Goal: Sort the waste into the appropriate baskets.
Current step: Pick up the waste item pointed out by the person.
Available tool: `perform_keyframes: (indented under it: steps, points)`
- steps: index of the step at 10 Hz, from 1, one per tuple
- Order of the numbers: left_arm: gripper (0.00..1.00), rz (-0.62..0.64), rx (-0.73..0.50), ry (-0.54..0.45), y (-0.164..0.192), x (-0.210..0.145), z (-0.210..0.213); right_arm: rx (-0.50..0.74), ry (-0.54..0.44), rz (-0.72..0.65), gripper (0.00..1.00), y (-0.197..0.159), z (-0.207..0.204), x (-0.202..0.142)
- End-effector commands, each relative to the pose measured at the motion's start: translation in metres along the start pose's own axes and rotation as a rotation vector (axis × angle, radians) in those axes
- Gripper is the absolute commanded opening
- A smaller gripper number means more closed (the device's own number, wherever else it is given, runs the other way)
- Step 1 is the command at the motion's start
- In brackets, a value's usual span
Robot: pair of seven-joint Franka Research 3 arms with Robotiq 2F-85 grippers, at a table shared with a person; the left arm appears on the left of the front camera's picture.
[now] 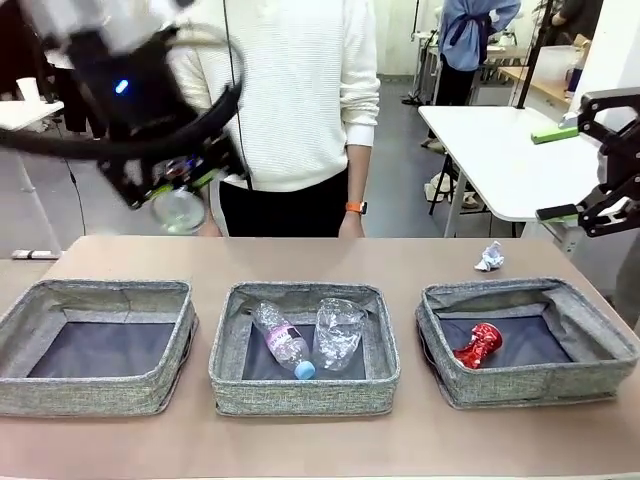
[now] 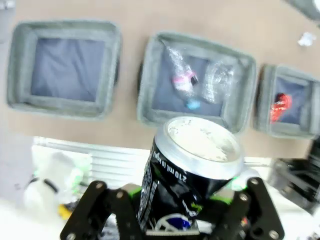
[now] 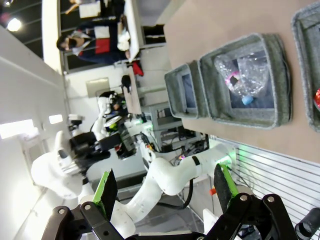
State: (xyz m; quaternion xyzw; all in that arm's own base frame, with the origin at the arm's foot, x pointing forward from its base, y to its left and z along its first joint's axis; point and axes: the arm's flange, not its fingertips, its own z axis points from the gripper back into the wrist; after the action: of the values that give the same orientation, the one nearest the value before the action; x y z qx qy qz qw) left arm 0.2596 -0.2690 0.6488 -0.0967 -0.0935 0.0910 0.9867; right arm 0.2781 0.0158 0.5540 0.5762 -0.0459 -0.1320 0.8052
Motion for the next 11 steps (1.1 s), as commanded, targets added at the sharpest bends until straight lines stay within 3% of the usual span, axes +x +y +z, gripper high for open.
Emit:
perform_keyframes:
  steps: [1,4,8,11]
  points:
    - [0.00,0.028,0.010,0.061,-0.038,0.021,0.024,0.014,-0.001,-0.009,1.00,0.003,-0.001,-0.001]
    - [0.00,-0.078,-0.067,0.134,-0.083,0.019,0.060,0.014,-0.001,-0.009,1.00,0.003,-0.001,-0.001]
    - [0.00,-0.078,-0.126,0.136,-0.106,0.023,0.077,0.014,-0.001,-0.009,1.00,0.003,-0.001,-0.001]
    - [0.00,0.020,-0.203,0.100,-0.107,0.027,0.080,0.014,-0.001,-0.009,1.00,0.003,-0.001,-0.001]
